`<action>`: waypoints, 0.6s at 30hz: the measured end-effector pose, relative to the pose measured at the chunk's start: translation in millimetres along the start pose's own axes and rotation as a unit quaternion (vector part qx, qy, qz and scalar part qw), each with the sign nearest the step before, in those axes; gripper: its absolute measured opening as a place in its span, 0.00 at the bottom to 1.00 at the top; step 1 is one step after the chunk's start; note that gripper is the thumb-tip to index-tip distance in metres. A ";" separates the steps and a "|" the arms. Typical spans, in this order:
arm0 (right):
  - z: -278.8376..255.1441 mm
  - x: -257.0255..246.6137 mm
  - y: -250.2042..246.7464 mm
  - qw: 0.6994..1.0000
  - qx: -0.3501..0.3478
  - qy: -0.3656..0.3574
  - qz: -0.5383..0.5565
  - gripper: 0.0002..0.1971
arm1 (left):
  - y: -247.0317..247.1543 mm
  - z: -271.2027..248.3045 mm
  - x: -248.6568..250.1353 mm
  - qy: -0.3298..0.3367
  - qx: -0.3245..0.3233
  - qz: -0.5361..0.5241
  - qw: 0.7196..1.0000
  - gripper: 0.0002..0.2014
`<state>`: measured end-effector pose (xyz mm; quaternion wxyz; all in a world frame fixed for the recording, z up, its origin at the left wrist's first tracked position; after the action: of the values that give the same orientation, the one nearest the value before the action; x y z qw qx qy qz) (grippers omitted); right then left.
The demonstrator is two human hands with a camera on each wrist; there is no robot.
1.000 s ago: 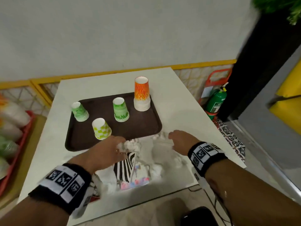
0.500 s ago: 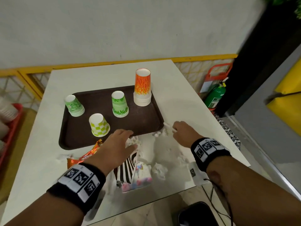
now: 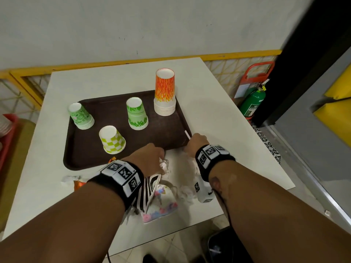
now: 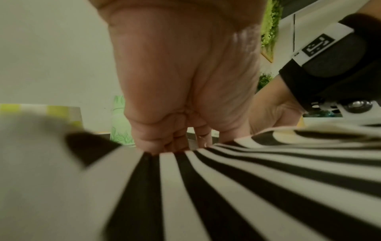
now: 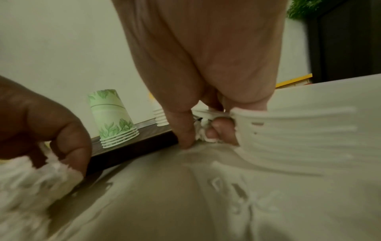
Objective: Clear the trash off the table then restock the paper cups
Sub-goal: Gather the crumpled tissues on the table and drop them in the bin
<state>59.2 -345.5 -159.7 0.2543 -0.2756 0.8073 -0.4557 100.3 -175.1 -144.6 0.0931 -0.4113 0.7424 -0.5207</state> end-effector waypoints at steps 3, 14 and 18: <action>-2.9 5.6 -5.5 0.999 -0.013 -0.033 -0.032 0.17 | -0.4 1.7 4.6 0.021 -0.006 0.027 0.999 0.22; -65.4 74.5 -32.8 0.977 -0.141 -0.138 -0.082 0.07 | 1.9 10.1 23.2 0.068 -0.039 0.068 0.995 0.23; -78.5 95.8 -0.3 0.979 -0.179 -0.098 -0.026 0.21 | 7.1 19.5 47.6 0.061 -0.078 0.054 0.994 0.32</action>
<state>-61.6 -363.8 -139.0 0.2672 -0.3809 0.8395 -0.2808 77.1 -221.6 -145.3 0.0433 -0.3437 0.8063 -0.4795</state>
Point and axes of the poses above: each hand's wrist, its own z-axis towards the middle knuckle, its own y-axis out of the palm, x = y × z, the point moved 5 cm from there along z, towards the middle knuckle, and after that the axes turned 3 degrees about y, right-handed, at the moved point
